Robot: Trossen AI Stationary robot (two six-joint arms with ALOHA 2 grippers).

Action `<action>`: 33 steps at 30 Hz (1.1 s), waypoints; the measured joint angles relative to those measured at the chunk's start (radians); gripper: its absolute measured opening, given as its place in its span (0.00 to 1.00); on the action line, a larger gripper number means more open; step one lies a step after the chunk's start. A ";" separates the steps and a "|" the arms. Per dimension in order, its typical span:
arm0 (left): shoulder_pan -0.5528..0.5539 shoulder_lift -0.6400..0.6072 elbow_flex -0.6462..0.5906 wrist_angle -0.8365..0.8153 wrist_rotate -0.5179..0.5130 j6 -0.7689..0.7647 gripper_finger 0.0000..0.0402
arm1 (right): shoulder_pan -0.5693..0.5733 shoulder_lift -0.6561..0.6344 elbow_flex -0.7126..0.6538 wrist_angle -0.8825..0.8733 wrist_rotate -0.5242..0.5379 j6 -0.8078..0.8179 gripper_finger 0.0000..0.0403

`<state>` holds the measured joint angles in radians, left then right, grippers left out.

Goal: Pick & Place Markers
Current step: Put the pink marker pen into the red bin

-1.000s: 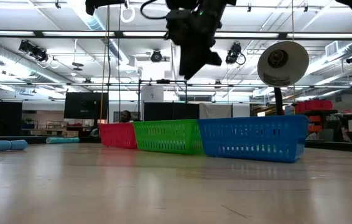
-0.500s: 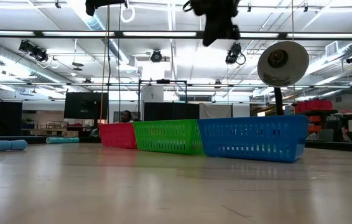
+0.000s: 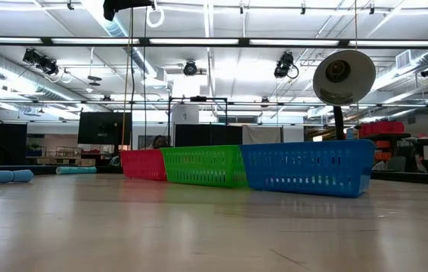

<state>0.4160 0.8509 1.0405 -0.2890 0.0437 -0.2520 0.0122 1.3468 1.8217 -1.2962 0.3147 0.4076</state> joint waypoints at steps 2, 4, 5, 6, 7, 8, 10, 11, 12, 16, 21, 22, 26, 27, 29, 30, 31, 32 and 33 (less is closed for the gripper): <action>0.000 0.000 0.000 0.000 -0.002 0.000 0.58 | 0.034 -0.051 0.000 -0.002 0.091 0.025 0.00; 0.000 0.000 0.000 0.000 -0.002 -0.005 0.58 | 0.068 -0.093 0.000 -0.003 0.183 0.041 0.00; 0.000 0.001 0.000 0.000 -0.004 -0.013 0.58 | 0.084 -0.114 0.000 -0.004 0.223 0.044 0.00; 0.000 0.001 0.000 -0.001 -0.007 -0.026 0.58 | 0.100 -0.130 0.000 -0.007 0.257 0.045 0.00; 0.000 0.005 0.000 0.000 -0.010 -0.029 0.58 | 0.116 -0.144 0.000 -0.009 0.288 0.040 0.00; 0.000 0.008 0.000 0.002 -0.013 -0.031 0.58 | 0.134 -0.159 0.000 -0.012 0.307 0.037 0.00; -0.001 0.014 -0.001 -0.003 -0.014 -0.038 0.58 | 0.172 -0.182 0.000 -0.031 0.336 0.043 0.00; -0.001 0.018 0.000 0.001 -0.014 -0.047 0.58 | 0.190 -0.191 0.000 -0.043 0.352 0.051 0.00; -0.001 0.021 0.000 0.001 -0.014 -0.052 0.58 | 0.208 -0.198 0.000 -0.059 0.372 0.056 0.00; -0.001 0.046 0.000 -0.003 -0.014 -0.068 0.58 | 0.292 -0.215 -0.001 -0.147 0.459 0.085 0.00; -0.001 0.073 0.000 0.004 0.000 -0.075 0.58 | 0.372 -0.306 -0.141 -0.191 0.525 0.192 0.00; -0.001 0.080 0.000 0.011 0.014 -0.072 0.58 | 0.385 -0.337 -0.205 -0.150 0.514 0.200 0.00; -0.002 0.094 0.000 0.030 0.053 -0.069 0.58 | 0.412 -0.494 -0.510 0.213 0.432 0.091 0.00; -0.001 0.096 0.000 0.035 0.064 -0.069 0.58 | 0.409 -0.532 -0.588 0.351 0.395 0.025 0.00; -0.001 0.100 0.000 0.040 0.070 -0.070 0.58 | 0.368 -0.597 -0.747 0.669 0.315 -0.139 0.00; -0.001 0.101 0.000 0.042 0.069 -0.070 0.58 | 0.333 -0.614 -0.822 0.821 0.266 -0.205 0.00; -0.001 0.100 0.000 0.047 0.069 -0.070 0.58 | 0.292 -0.620 -0.886 0.942 0.195 -0.237 0.00; -0.001 0.099 0.000 0.051 0.070 -0.073 0.58 | 0.246 -0.622 -0.945 1.035 0.109 -0.232 0.00; -0.001 0.099 0.000 0.051 0.070 -0.078 0.58 | 0.193 -0.617 -1.004 1.105 0.020 -0.203 0.00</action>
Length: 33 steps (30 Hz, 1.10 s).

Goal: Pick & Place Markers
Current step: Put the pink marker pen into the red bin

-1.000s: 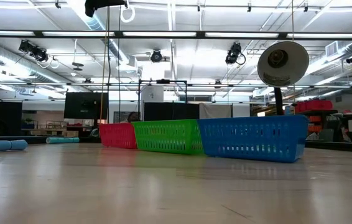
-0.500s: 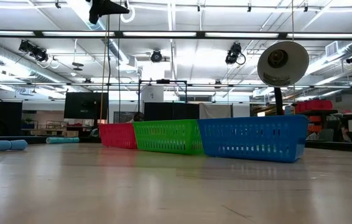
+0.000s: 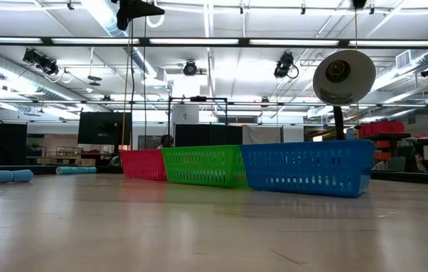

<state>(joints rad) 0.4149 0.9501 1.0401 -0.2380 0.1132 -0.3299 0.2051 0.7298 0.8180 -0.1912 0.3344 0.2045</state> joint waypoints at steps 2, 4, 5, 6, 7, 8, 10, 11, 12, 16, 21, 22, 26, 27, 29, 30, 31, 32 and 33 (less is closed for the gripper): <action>0.000 0.000 0.000 -0.001 0.000 -0.010 0.58 | -0.110 0.027 -0.098 0.080 -0.152 0.047 0.00; 0.000 0.000 0.000 -0.001 0.002 -0.032 0.58 | -0.204 0.054 -0.171 0.112 -0.252 0.069 0.00; 0.000 0.000 0.000 -0.001 0.002 -0.044 0.58 | -0.242 0.063 -0.192 0.144 -0.282 0.066 0.00; 0.000 0.000 0.000 -0.001 0.005 -0.053 0.58 | -0.278 0.072 -0.205 0.195 -0.315 0.053 0.00; 0.000 0.000 0.000 -0.002 0.009 -0.060 0.58 | -0.313 0.076 -0.220 0.227 -0.338 0.040 0.00; 0.000 0.000 0.000 -0.002 0.016 -0.066 0.58 | -0.350 0.079 -0.237 0.240 -0.362 0.021 0.00; 0.000 0.000 0.000 -0.002 0.022 -0.077 0.58 | -0.436 0.078 -0.268 0.262 -0.389 -0.007 0.00; -0.001 0.000 0.000 -0.003 0.023 -0.084 0.58 | -0.479 0.057 -0.279 0.254 -0.385 -0.023 0.00; -0.004 0.000 0.000 -0.003 0.024 -0.093 0.58 | -0.519 0.023 -0.286 0.244 -0.385 -0.030 0.00; -0.018 -0.001 0.000 -0.004 0.023 -0.105 0.58 | -0.614 -0.128 -0.343 0.225 -0.383 -0.042 0.00; -0.044 -0.001 0.000 -0.006 0.023 -0.104 0.58 | -0.630 -0.232 -0.360 0.109 -0.468 0.005 0.00; -0.046 -0.001 0.000 -0.006 0.024 -0.101 0.58 | -0.623 -0.232 -0.360 0.080 -0.482 0.010 0.00; -0.050 -0.001 0.000 -0.006 0.021 -0.085 0.58 | -0.593 -0.232 -0.361 0.051 -0.503 0.009 0.00; -0.050 -0.001 0.000 -0.006 0.018 -0.085 0.58 | -0.591 -0.232 -0.361 0.069 -0.499 0.008 0.00; -0.050 -0.001 0.000 -0.005 0.014 -0.085 0.58 | -0.586 -0.233 -0.361 0.084 -0.486 -0.004 0.00; -0.050 -0.001 0.000 -0.004 0.014 -0.085 0.58 | -0.583 -0.232 -0.361 0.083 -0.479 -0.010 0.00; -0.050 -0.001 0.000 -0.003 0.014 -0.085 0.58 | -0.581 -0.232 -0.361 0.074 -0.470 -0.018 0.00; -0.050 -0.001 0.000 -0.003 0.013 -0.086 0.58 | -0.580 -0.232 -0.362 0.060 -0.461 -0.023 0.00; -0.050 -0.001 0.000 -0.003 0.013 -0.088 0.58 | -0.580 -0.232 -0.370 0.057 -0.452 -0.027 0.00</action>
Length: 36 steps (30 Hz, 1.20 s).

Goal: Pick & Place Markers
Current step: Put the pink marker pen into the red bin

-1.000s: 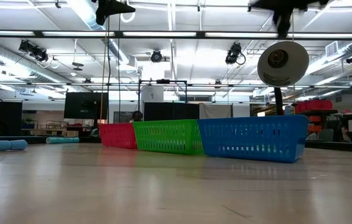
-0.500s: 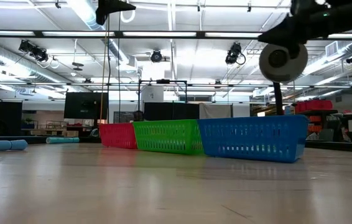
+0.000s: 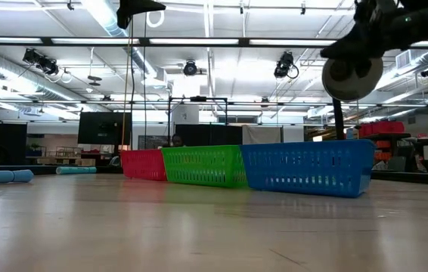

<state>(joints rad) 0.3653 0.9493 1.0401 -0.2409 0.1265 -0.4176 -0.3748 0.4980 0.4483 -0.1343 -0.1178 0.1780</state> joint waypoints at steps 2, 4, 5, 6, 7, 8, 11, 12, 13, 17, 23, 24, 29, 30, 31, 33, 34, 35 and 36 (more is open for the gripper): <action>0.000 0.000 0.000 0.000 0.000 -0.013 0.58 | 0.000 -0.006 -0.034 0.004 0.005 0.010 0.00; 0.000 0.000 0.000 0.000 -0.001 -0.017 0.58 | 0.000 -0.034 -0.075 0.007 0.006 0.034 0.00; 0.000 0.000 0.000 0.000 -0.001 -0.017 0.58 | 0.000 -0.049 -0.094 0.020 0.004 0.048 0.00; 0.000 0.000 0.000 0.000 -0.002 -0.019 0.58 | 0.000 -0.066 -0.111 0.031 0.003 0.051 0.00; 0.000 0.000 0.000 0.000 -0.002 -0.023 0.58 | 0.000 -0.084 -0.128 0.032 0.001 0.058 0.00; 0.000 0.000 0.000 0.000 -0.002 -0.030 0.58 | 0.000 -0.102 -0.143 0.027 0.000 0.067 0.00; 0.000 0.000 0.000 0.000 -0.002 -0.043 0.58 | 0.000 -0.157 -0.184 0.029 0.017 0.068 0.00; 0.000 0.000 0.000 0.000 -0.002 -0.043 0.58 | 0.000 -0.176 -0.199 0.028 0.033 0.068 0.00; 0.000 0.000 0.000 0.000 -0.002 -0.043 0.58 | 0.000 -0.194 -0.213 0.026 0.052 0.068 0.00; 0.000 0.000 0.000 0.000 -0.002 -0.044 0.58 | 0.000 -0.265 -0.275 0.021 0.092 0.076 0.00; 0.000 0.000 0.000 0.000 0.001 -0.044 0.58 | 0.000 -0.338 -0.359 0.019 0.093 0.093 0.00; 0.000 0.000 0.000 0.000 0.001 -0.044 0.58 | 0.000 -0.345 -0.369 0.017 0.100 0.094 0.00; 0.000 0.000 0.000 0.001 0.012 -0.050 0.58 | -0.002 -0.352 -0.384 0.019 0.157 0.068 0.00; 0.000 0.000 0.000 0.001 0.013 -0.050 0.58 | -0.002 -0.351 -0.384 0.019 0.170 0.060 0.00; 0.000 0.000 0.000 0.001 0.013 -0.050 0.58 | -0.005 -0.348 -0.384 0.021 0.171 0.059 0.00; 0.000 0.000 0.000 0.001 0.013 -0.050 0.58 | -0.010 -0.339 -0.384 0.019 0.169 0.076 0.00; 0.000 0.000 0.000 0.001 0.013 -0.050 0.58 | -0.011 -0.331 -0.384 0.019 0.164 0.081 0.00; 0.000 0.000 0.000 0.001 0.013 -0.048 0.58 | -0.011 -0.325 -0.384 0.018 0.160 0.084 0.00; 0.000 0.000 0.000 0.001 0.013 -0.046 0.58 | -0.011 -0.319 -0.384 0.019 0.159 0.082 0.00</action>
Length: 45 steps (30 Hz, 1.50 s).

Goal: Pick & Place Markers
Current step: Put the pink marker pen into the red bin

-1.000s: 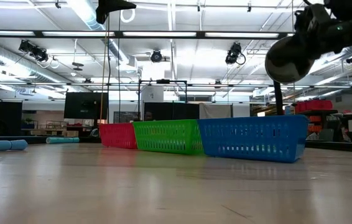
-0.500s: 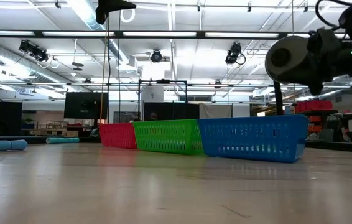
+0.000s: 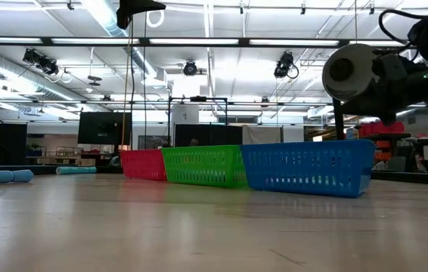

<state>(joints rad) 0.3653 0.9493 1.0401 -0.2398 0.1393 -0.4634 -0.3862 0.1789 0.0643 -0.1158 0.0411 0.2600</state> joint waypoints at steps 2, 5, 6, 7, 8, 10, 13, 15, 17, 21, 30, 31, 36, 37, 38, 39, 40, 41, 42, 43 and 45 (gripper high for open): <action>0.000 0.000 0.000 0.000 0.000 0.000 0.58 | 0.000 0.008 0.000 0.000 -0.001 -0.007 0.00; 0.000 0.000 0.000 0.000 0.000 0.003 0.58 | 0.002 0.010 0.000 0.000 -0.007 0.014 0.00; 0.000 0.000 0.000 0.000 0.000 0.003 0.58 | 0.002 0.010 0.000 0.001 -0.007 0.021 0.00; 0.000 0.000 0.000 0.000 -0.001 0.003 0.58 | 0.002 0.010 0.000 0.001 -0.007 0.020 0.00; 0.000 0.000 0.000 0.000 -0.006 0.003 0.58 | 0.002 0.010 0.000 0.001 -0.007 0.017 0.00; 0.000 0.000 0.000 0.000 -0.024 0.003 0.58 | 0.002 0.010 0.000 0.002 -0.007 0.013 0.00; 0.000 0.000 0.000 0.000 -0.045 0.012 0.58 | 0.002 0.010 0.000 0.003 -0.007 0.012 0.00; 0.000 0.000 0.000 0.000 -0.074 0.029 0.58 | 0.002 0.010 0.000 0.003 -0.007 0.012 0.00; 0.000 0.000 0.000 -0.001 -0.094 0.044 0.58 | 0.002 0.010 0.000 0.003 -0.007 0.012 0.00; 0.000 0.000 0.000 -0.001 -0.102 0.121 0.58 | 0.002 0.010 0.000 0.003 -0.006 0.012 0.00; 0.000 0.000 0.000 -0.005 -0.162 0.187 0.58 | 0.002 0.010 0.000 0.003 -0.005 0.012 0.00; 0.000 0.000 0.000 -0.006 -0.180 0.188 0.58 | 0.002 0.010 0.000 0.003 -0.005 0.012 0.00; 0.033 0.062 0.079 -0.101 -0.243 0.181 0.58 | 0.002 0.010 0.000 0.003 -0.005 0.012 0.00; 0.041 0.092 0.118 -0.144 -0.249 0.180 0.58 | 0.002 0.010 0.000 0.003 -0.004 0.012 0.00; 0.046 0.123 0.158 -0.180 -0.252 0.179 0.58 | 0.002 0.010 0.001 0.003 -0.005 0.012 0.00; 0.053 0.155 0.194 -0.219 -0.253 0.179 0.58 | 0.002 0.010 0.001 0.003 -0.004 0.012 0.00; 0.060 0.188 0.236 -0.265 -0.252 0.169 0.58 | 0.002 0.010 0.001 0.003 -0.004 0.012 0.00; 0.066 0.219 0.274 -0.297 -0.252 0.156 0.58 | 0.002 0.010 0.001 0.003 -0.004 0.012 0.00; 0.074 0.251 0.315 -0.328 -0.251 0.145 0.58 | 0.002 0.010 0.001 0.004 -0.004 0.012 0.00; 0.079 0.284 0.354 -0.355 -0.251 0.135 0.58 | 0.002 0.010 0.001 0.003 -0.004 0.012 0.00; 0.091 0.351 0.438 -0.408 -0.251 0.126 0.58 | 0.002 0.010 0.001 0.003 -0.004 0.012 0.00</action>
<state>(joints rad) 0.4559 1.3000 1.4776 -0.6480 -0.1120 -0.3378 -0.3840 0.1890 0.0650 -0.1123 0.0368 0.2718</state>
